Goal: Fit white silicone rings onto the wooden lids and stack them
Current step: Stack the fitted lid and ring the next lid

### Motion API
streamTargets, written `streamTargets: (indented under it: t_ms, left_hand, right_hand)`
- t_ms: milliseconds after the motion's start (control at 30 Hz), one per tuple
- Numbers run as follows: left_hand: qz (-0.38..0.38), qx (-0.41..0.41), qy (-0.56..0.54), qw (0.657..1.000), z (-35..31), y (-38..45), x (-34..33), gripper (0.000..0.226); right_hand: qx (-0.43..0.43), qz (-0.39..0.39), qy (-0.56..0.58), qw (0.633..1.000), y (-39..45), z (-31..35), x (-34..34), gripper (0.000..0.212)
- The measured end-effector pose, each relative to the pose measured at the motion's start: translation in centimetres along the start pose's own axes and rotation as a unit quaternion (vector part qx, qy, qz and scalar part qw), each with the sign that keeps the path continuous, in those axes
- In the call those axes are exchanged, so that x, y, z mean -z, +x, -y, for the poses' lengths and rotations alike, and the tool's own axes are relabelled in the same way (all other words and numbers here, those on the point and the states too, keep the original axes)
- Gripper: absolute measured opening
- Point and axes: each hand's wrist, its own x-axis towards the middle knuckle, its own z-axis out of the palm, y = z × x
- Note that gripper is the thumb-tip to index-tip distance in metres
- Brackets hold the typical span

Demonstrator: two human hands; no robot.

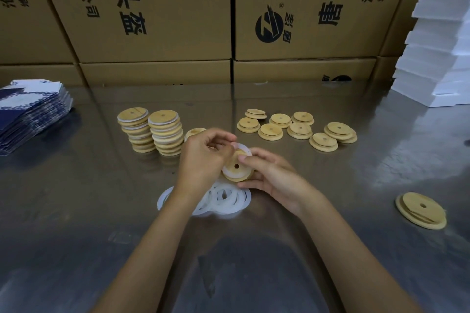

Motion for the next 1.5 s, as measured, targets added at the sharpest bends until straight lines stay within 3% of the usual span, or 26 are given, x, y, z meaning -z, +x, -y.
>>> streamTargets:
  t_ms: [300,500,900,1500]
  left_hand:
    - [0.031,-0.02,0.025,0.999,0.3,0.0,0.1,0.02]
    - [0.054,-0.042,0.041,0.997,0.4,0.0,0.1,0.033]
    - [0.078,0.027,-0.027,0.996,0.9,0.5,0.5,0.031]
    - [0.028,0.186,-0.157,0.97,0.6,-0.4,-0.9,0.003]
  right_hand:
    - [0.016,-0.013,-0.033,0.999,-0.1,0.0,0.0,0.024]
    - [0.017,-0.036,-0.025,0.999,-0.1,0.1,0.2,0.023]
    - [0.03,-0.05,0.045,0.997,0.4,-0.4,0.8,0.021]
    - [0.054,-0.054,0.105,0.992,0.6,-0.3,0.9,0.027]
